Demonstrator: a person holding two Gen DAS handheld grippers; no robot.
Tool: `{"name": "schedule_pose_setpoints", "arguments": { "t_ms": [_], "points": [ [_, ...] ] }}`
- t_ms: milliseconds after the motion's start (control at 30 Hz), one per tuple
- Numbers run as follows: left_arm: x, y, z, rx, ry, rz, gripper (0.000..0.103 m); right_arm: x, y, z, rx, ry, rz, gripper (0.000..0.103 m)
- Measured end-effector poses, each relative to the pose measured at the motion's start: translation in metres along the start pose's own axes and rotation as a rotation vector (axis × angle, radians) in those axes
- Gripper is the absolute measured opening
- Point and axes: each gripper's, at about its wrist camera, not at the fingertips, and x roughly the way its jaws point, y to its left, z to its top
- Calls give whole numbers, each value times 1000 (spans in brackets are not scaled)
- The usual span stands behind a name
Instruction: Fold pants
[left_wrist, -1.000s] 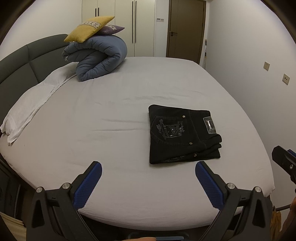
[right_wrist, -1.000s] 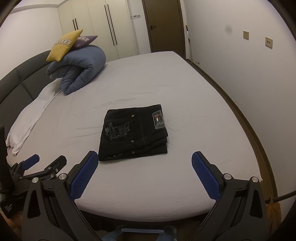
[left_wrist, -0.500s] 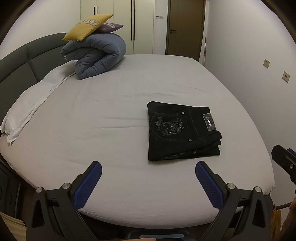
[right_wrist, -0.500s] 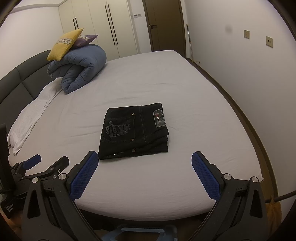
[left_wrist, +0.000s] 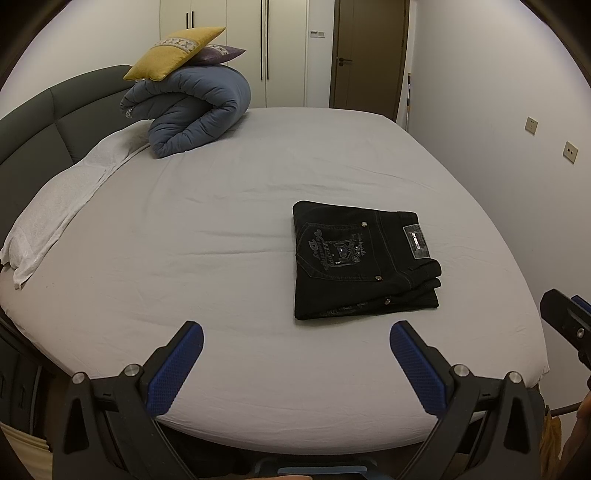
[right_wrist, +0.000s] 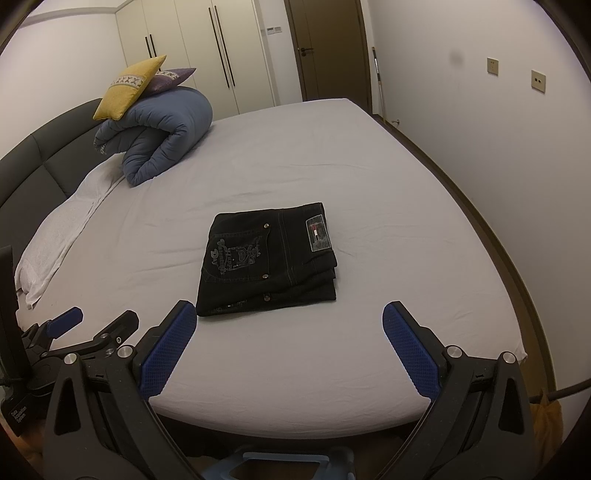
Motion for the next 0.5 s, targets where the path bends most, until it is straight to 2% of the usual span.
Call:
{"name": "schedule_pose_setpoints", "arguments": {
  "t_ms": [500],
  "points": [
    [1, -1, -1, -3, 5, -9, 103, 4, 2, -2, -7, 5, -2, 103]
  ]
}}
